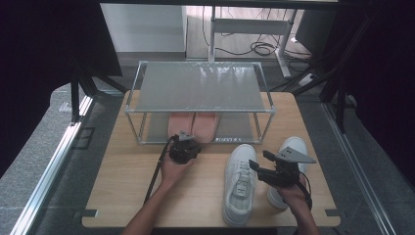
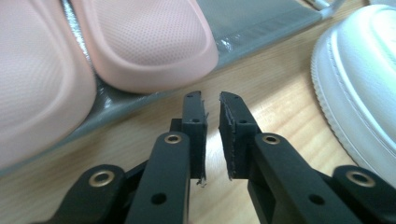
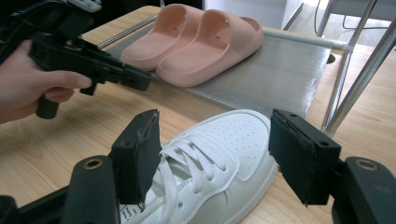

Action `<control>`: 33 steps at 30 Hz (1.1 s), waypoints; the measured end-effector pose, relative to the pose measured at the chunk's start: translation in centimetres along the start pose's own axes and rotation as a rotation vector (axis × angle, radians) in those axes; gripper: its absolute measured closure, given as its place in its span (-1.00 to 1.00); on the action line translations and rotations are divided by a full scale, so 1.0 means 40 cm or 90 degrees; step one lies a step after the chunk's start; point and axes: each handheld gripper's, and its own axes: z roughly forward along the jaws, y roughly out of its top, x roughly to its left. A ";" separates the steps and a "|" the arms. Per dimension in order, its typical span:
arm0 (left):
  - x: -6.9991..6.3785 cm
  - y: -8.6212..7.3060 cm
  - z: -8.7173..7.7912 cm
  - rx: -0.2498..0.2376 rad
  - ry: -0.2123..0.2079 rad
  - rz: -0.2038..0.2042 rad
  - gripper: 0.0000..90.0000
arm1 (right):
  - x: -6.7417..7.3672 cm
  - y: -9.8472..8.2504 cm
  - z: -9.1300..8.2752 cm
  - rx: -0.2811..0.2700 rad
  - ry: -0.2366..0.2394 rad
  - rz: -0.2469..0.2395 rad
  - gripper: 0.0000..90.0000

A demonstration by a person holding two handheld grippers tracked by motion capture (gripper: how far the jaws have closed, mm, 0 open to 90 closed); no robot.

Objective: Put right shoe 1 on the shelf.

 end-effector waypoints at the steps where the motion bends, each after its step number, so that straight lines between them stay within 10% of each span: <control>1: 0.000 -0.005 -0.008 0.000 -0.004 -0.001 0.74 | 0.001 0.000 0.000 0.000 0.000 0.000 -0.23; 15: 0.014 -0.070 -0.109 0.031 -0.020 0.011 0.24 | 0.008 -0.001 0.005 0.006 0.002 -0.004 -0.23; 33: 0.037 -0.139 -0.188 0.029 -0.013 -0.013 0.10 | 0.018 -0.004 0.012 0.010 0.005 -0.005 -0.23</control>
